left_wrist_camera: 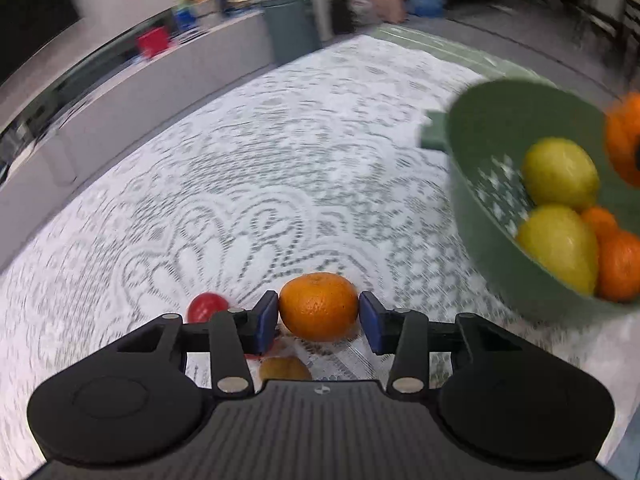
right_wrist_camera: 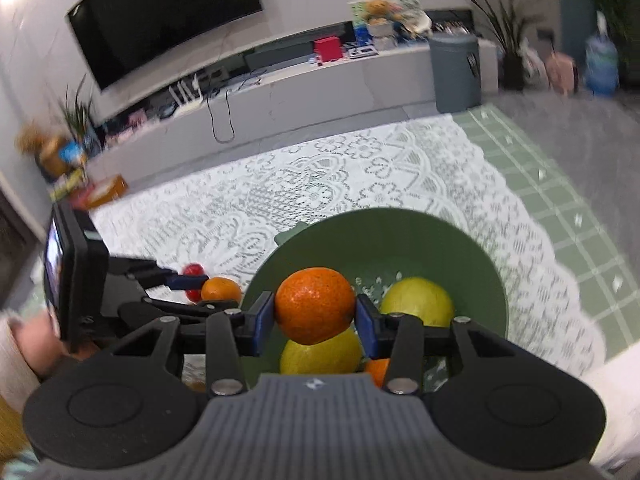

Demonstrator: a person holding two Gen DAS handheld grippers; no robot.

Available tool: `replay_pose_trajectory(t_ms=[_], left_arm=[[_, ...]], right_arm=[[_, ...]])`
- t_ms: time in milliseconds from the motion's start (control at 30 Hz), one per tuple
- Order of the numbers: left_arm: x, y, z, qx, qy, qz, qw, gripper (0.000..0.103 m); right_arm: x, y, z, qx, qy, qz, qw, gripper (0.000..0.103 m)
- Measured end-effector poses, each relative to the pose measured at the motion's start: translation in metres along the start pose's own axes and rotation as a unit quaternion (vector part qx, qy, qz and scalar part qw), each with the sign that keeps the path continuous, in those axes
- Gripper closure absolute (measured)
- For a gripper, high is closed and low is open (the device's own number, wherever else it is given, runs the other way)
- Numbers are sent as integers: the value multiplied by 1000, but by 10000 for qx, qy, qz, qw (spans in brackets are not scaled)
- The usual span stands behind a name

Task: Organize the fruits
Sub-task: 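Carry both mandarins over the colander and lower them inside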

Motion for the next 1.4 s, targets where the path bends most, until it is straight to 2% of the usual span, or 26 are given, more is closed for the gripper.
replay_pose_trajectory(t_ms=[167,300,433,533,733,967,1400], left_arm=[[-13,-26,22,394,-1017,-236,9938,54],[-6,-53,50,709,-1290,-721,9865,54],[17,-69,75,893,-1022,-1224,9832,54],[40,-70,85,922,-583,-1340,9850,54],[76,-46,84,611,-111,-1481,9870,54],[92,-29,76,187,209,-1339,9906,54],[98,-10,61,-329,416,-1040,9932,54]], right_arm=[[10,-5,3,88,476,180,9987,62],[13,-3,8,119,582,362,9976,62],[23,6,13,33,491,392,9980,62],[37,17,20,-93,777,443,9960,62],[43,45,26,-367,511,331,9975,62],[46,76,17,-818,502,352,9948,62],[42,120,5,-1619,-318,104,9862,62]])
Point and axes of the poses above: each gripper's, at about its wrist camera, not at the fingertips, and y roughly the way its jaws point, x to its right, z to its top, the point moved 9 cm from there along y, roughly the way its jaws point, and after that the axes turned 12 degrees about x, right-handed, at the moved point
